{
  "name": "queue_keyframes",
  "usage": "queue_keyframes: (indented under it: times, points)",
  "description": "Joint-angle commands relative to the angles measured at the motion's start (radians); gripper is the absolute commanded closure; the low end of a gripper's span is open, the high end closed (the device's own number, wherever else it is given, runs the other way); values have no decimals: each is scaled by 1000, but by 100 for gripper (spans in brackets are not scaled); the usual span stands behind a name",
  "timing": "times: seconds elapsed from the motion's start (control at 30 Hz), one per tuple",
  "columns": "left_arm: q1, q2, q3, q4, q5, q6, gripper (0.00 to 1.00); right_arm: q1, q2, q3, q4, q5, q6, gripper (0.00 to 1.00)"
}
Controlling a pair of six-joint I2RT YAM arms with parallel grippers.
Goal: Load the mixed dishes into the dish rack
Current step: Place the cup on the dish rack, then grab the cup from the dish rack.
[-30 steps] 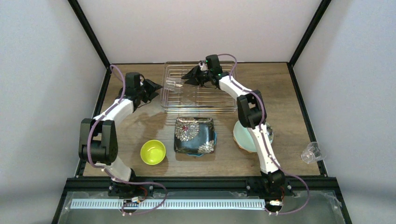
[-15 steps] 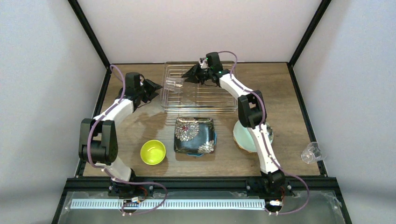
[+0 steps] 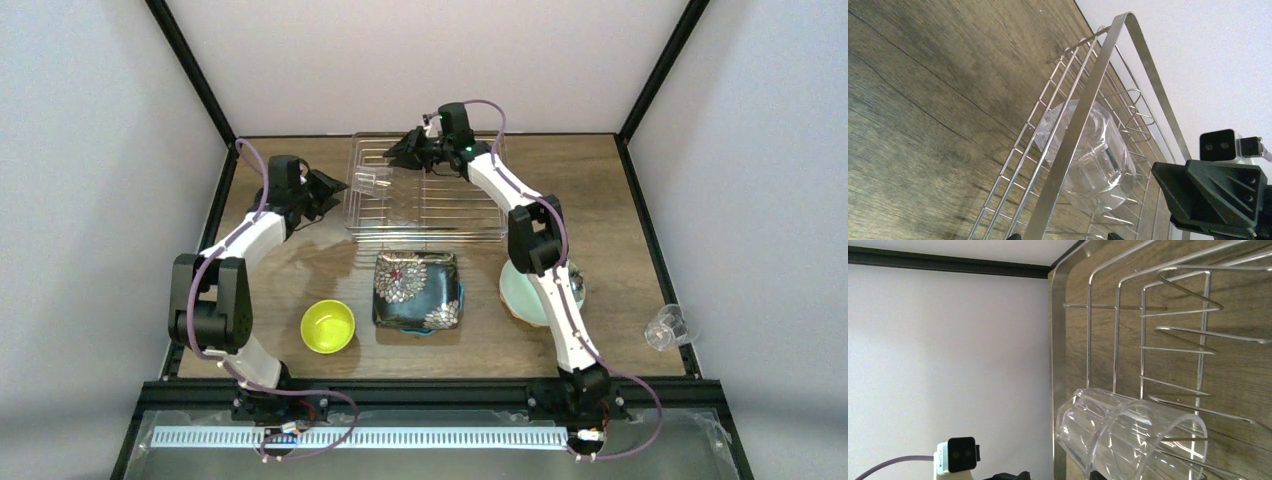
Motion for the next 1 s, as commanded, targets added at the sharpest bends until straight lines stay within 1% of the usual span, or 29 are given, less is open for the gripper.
queue_keyframes:
  times: [0.0,0.37,0.5,0.97]
  points:
    - [2,13,10,-8,-6,19,0,4,32,22,-37,12,-28,31]
    - [2,26,11,-7,-3,22,0,-1,3,10,-158,61,-120,29]
    - [2,27,11,-6,-3,24,0,-1,-6,-17,-146,60,-121,28]
    - [2,35,13,-6,-1,25,0,14,20,-15,-128,35,-103,28]
